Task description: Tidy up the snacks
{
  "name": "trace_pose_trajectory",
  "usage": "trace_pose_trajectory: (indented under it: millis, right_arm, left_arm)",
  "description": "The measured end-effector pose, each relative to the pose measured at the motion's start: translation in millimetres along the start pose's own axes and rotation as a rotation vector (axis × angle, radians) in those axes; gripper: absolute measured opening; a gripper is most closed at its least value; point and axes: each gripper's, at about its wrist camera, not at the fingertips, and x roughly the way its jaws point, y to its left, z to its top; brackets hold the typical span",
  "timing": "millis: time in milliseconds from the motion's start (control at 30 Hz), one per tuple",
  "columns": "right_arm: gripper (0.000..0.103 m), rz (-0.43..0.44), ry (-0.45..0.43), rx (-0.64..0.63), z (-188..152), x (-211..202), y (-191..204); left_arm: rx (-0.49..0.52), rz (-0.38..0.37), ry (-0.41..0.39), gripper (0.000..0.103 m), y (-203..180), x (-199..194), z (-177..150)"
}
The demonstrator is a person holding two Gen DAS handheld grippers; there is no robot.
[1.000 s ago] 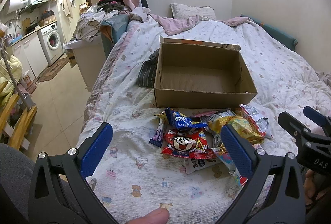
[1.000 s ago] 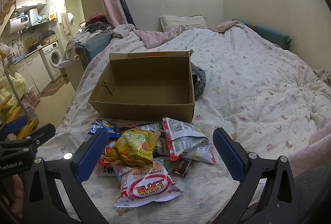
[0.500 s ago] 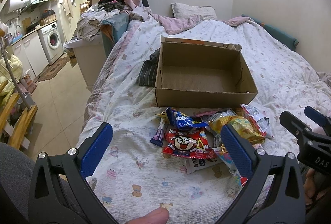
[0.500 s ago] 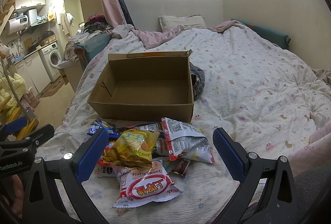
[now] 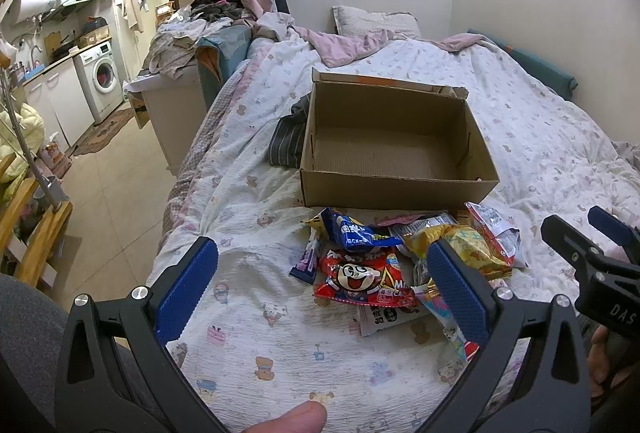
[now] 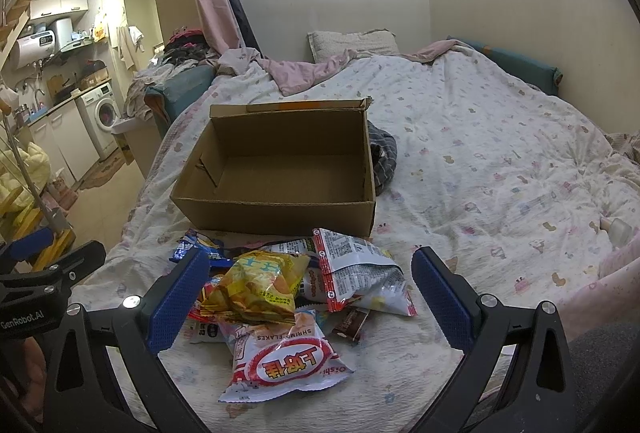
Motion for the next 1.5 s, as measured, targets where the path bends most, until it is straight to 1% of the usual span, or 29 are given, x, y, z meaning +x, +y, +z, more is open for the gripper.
trace_pose_trajectory:
  millis: [1500]
  right_arm:
    - [0.103,-0.003,0.008,-0.002,-0.6,3.1,-4.2]
  left_arm:
    - [-0.011,-0.001,-0.003,0.103,0.6,1.9,-4.6]
